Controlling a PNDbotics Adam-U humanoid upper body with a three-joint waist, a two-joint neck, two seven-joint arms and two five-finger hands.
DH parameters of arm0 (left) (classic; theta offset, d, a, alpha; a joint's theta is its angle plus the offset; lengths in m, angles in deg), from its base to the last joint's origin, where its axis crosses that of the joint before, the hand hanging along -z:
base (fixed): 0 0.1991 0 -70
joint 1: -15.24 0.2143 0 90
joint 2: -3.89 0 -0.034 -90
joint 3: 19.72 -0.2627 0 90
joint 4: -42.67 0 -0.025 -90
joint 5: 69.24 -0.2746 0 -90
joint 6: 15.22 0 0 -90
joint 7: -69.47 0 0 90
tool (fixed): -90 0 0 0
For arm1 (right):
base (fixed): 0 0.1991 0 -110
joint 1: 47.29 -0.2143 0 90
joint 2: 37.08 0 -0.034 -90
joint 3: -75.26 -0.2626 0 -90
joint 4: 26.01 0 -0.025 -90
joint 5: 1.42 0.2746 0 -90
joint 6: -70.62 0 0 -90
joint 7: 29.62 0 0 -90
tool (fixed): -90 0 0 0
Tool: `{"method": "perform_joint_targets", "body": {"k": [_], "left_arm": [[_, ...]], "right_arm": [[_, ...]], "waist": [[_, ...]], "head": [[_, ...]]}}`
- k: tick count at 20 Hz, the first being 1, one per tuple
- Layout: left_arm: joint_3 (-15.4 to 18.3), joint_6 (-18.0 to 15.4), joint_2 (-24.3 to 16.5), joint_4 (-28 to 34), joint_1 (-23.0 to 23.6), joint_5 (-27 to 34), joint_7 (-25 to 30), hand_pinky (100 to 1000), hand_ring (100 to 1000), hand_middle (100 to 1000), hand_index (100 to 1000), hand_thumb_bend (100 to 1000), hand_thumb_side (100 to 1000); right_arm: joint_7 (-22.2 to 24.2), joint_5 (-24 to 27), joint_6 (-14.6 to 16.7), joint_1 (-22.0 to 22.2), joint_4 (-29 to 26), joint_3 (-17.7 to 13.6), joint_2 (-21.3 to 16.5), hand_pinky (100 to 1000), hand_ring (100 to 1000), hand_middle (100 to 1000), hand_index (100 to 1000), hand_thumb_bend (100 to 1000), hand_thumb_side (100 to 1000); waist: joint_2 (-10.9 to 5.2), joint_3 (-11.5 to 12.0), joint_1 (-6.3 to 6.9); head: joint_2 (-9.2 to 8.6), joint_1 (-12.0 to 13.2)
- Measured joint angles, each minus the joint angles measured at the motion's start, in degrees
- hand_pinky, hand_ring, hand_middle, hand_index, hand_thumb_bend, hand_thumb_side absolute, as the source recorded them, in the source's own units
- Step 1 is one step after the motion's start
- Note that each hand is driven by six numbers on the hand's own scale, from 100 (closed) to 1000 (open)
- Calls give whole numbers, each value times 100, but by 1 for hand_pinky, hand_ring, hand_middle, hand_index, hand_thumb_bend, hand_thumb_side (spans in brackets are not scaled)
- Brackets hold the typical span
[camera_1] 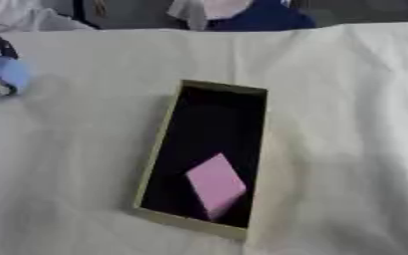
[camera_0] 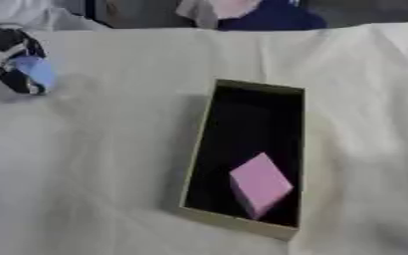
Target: Pick up objects on the table and place them in the box.
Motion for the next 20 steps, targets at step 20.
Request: {"method": "perform_joint_targets", "body": {"k": [20], "left_arm": [[-350, -397, -267, 1471, 392, 329, -403, 379, 460, 458, 532, 446, 100]], "right_arm": [[-50, 53, -26, 75, 0, -79, 5, 831, 808, 615, 839, 100, 845]], "waist": [[-231, 176, -28]], "head": [[304, -409]]}}
